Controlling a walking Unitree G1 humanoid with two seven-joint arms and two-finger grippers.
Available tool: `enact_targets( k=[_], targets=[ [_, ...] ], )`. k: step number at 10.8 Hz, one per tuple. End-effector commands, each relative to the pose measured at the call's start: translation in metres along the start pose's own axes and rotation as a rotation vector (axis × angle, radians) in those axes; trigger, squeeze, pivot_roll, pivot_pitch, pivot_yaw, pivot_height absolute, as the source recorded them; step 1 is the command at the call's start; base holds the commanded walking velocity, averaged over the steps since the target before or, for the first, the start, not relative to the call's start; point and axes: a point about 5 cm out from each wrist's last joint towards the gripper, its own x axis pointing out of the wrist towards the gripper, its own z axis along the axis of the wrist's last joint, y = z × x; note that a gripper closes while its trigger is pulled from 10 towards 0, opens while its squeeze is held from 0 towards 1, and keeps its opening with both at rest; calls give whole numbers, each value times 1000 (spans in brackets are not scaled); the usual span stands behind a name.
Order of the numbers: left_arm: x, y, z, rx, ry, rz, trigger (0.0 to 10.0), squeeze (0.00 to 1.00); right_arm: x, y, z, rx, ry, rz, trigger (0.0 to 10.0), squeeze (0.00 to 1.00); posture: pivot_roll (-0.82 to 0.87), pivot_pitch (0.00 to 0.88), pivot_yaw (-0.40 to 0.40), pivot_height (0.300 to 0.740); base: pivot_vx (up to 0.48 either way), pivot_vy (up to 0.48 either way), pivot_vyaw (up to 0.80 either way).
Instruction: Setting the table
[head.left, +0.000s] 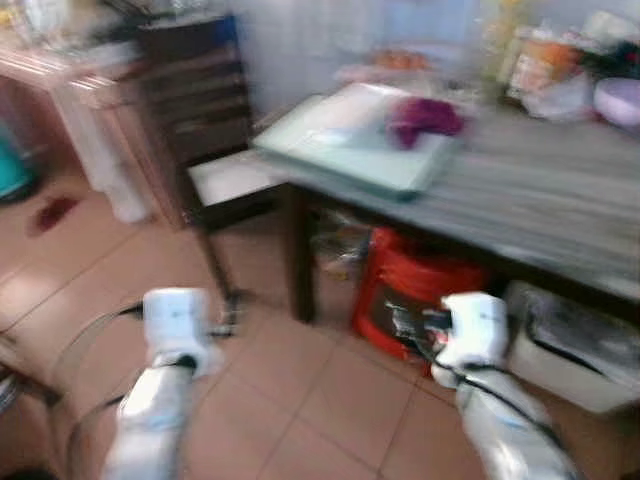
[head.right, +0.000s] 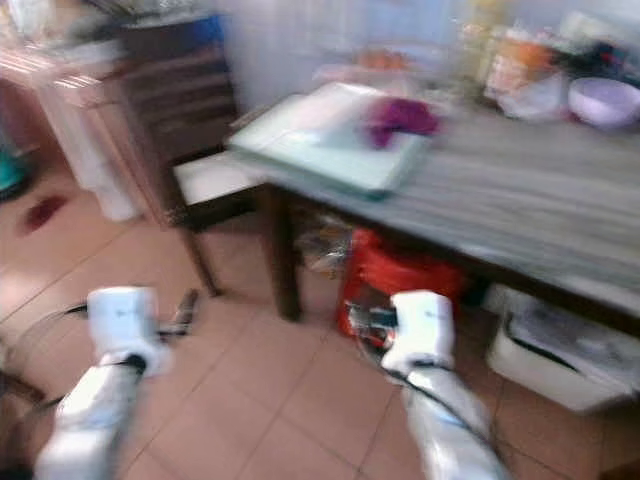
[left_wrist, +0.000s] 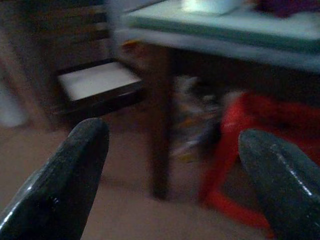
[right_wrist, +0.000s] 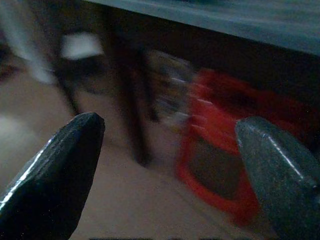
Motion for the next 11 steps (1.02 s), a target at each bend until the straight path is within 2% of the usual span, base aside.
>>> enact_targets(
  k=[1, 3, 4, 6, 8, 9, 11],
  targets=[
    [-5, 15, -4, 24, 31, 43, 10000, 0, 4, 12, 5, 15, -24, 32, 10000, 0, -86, 74, 38, 740, 0, 0, -781],
    [-2, 12, -1, 81, 18, 50, 10000, 0, 4, 11, 4, 43, -13, 15, 10000, 0, -83, 75, 38, 740, 0, 0, 0],
    [-1, 10, 0, 82, 16, 50, 10000, 0, 5, 7, 2, 31, -1, -9, 10000, 0, -82, 75, 39, 740, 0, 0, 0],
    [0, 9, -2, 100, 37, 54, 10000, 0, 6, 7, 0, 73, 7, -20, 10000, 0, -78, 77, 39, 740, 0, 0, 0],
    [1, 8, -4, 115, 52, 60, 10000, 0, 7, 1, -1, 107, 22, -58, 10000, 0, -77, 74, 39, 740, 0, 0, 0],
    [2, 8, -4, 119, 55, 58, 10000, 0, 8, -1, -1, 97, 25, -68, 10000, 0, -78, 73, 40, 740, 0, 0, 0],
    [3, 8, -4, 123, 60, 64, 10000, 0, 9, -1, -2, 114, 26, -75, 10000, 0, -79, 69, 43, 740, -264, 0, 0]
  ],
)
